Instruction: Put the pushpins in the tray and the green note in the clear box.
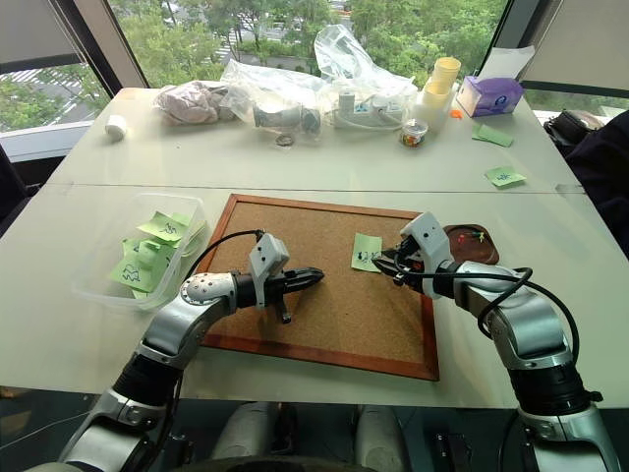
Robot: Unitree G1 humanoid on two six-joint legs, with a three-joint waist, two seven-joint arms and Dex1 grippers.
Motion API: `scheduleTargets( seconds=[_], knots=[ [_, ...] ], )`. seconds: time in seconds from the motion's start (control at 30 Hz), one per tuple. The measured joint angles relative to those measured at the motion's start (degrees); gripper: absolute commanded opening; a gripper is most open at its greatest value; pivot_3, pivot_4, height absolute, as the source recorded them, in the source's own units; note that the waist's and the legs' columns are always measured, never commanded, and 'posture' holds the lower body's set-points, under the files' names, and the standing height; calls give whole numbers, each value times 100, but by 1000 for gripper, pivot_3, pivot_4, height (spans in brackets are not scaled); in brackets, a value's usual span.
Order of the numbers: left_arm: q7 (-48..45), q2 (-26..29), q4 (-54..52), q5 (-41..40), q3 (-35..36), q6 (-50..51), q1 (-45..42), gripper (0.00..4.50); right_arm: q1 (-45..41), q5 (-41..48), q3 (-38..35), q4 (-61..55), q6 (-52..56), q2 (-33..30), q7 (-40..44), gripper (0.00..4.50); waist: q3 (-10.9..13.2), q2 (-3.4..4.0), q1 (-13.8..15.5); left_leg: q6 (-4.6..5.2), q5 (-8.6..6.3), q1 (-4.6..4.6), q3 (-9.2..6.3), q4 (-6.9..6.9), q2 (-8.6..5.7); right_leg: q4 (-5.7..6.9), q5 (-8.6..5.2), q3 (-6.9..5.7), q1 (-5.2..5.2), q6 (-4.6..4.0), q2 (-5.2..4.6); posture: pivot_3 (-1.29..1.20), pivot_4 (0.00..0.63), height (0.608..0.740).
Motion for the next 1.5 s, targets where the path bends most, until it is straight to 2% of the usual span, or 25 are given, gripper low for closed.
scheduleTargets(
  seconds=[0.43, 0.5, 0.57, 1.07, 1.3, 1.5],
  knots=[
    [87, 3, -46, 3, 19, 0, 34, 0, -1, -167, 103, 247, -160, 62, 105, 1320, 0, 0, -3, 0, 0, 0, 0, 0, 1, 0, 0, 0, -1, 0, 0, 0, 150, 740],
    [89, 6, -51, 3, 18, 0, 41, 0, -11, -166, 103, 247, -160, 74, 105, 778, 0, 0, -7, 0, 0, 0, 0, 0, 1, 0, 0, 0, -1, 0, 0, 0, 150, 740],
    [89, 7, -54, 3, 16, 1, 49, 0, -50, -164, 103, 247, -155, 81, 105, 48, 0, 0, -14, 0, 0, 0, 1, 0, 1, 0, 0, 0, -1, 0, 0, 0, 150, 740],
    [87, 8, -59, 3, 10, 6, 52, 0, -147, -137, 72, 136, 118, 78, 52, 48, 0, 0, -18, -1, 0, -2, 1, -1, 2, 0, 0, 0, -5, 0, 0, 0, 150, 740],
    [89, 5, -74, 0, -15, 24, 38, 0, -470, 190, -277, -517, 334, -126, 108, 48, 0, 0, -3, 1, -1, -7, -1, -1, 3, -3, 0, 0, -7, 0, -2, 0, 150, 740],
    [87, 14, -95, -1, -18, 39, 55, 0, -507, 378, -843, -559, 462, -234, 6, 48, 0, 0, -2, 3, -2, -7, 0, -1, 2, -3, 0, 0, -7, 0, -3, 0, 150, 740]
  ],
)
